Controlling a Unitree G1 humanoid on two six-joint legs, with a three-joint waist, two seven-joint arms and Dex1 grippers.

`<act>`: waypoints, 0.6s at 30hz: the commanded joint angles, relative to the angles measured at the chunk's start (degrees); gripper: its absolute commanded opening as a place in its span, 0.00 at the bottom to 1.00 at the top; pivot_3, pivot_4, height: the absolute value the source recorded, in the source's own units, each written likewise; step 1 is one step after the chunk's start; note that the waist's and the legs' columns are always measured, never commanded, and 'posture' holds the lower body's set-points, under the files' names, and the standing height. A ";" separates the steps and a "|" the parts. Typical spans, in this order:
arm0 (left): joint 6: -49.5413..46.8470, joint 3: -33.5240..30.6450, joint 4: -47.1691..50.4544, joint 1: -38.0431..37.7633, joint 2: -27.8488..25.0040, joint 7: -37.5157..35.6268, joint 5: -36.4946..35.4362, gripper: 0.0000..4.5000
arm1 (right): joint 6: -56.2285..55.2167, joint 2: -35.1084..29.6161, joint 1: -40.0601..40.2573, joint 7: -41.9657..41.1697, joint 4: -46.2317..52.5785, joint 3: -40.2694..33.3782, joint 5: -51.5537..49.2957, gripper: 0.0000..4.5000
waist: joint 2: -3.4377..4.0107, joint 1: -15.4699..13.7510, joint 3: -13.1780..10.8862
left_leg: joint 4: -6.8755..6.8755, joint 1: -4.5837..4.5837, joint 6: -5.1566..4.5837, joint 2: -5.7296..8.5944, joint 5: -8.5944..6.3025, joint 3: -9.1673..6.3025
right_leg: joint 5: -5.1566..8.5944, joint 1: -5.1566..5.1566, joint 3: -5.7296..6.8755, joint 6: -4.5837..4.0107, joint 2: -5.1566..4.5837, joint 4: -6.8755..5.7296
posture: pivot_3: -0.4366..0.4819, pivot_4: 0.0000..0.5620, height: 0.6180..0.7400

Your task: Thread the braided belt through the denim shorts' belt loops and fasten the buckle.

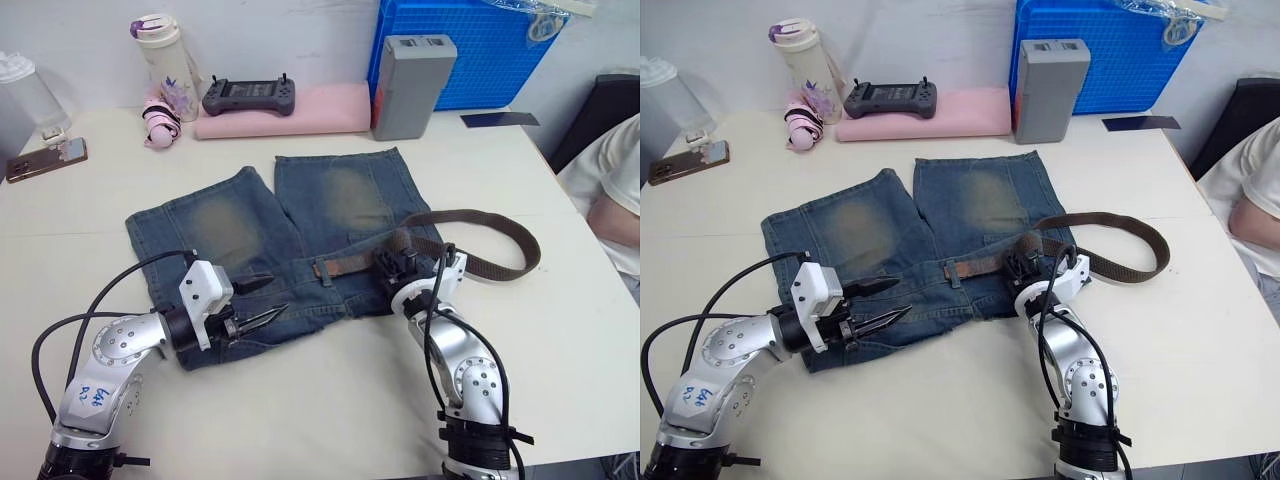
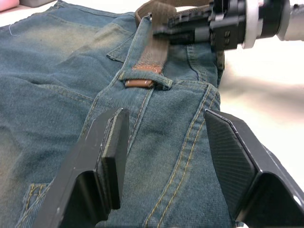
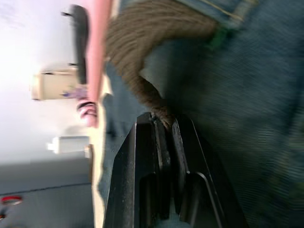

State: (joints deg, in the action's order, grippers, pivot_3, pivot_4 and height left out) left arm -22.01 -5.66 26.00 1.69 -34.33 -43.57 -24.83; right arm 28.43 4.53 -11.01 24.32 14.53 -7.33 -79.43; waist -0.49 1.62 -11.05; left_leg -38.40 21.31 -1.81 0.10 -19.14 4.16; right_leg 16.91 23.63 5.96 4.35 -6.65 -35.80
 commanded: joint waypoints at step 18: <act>8.72 -1.49 -2.57 2.45 -3.27 -0.54 5.56 0.62 | 10.31 -3.18 -3.25 -6.89 3.97 6.62 6.29 0.00 | 0.00 0.10 0.00 | 0.04 -0.01 0.00 0.00 0.01 0.00 | 0.00 0.01 0.01 0.00 0.00 0.00 | 0.48 0.27 0.87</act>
State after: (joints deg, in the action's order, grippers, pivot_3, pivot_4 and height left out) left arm -18.10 -6.36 23.32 3.82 -36.57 -42.95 -21.76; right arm 38.12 1.32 -13.42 18.43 15.94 -1.16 -73.21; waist -0.48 1.72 -11.05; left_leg -38.33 21.31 -1.81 0.10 -19.13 4.17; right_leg 16.91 23.66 5.97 4.35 -6.64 -35.79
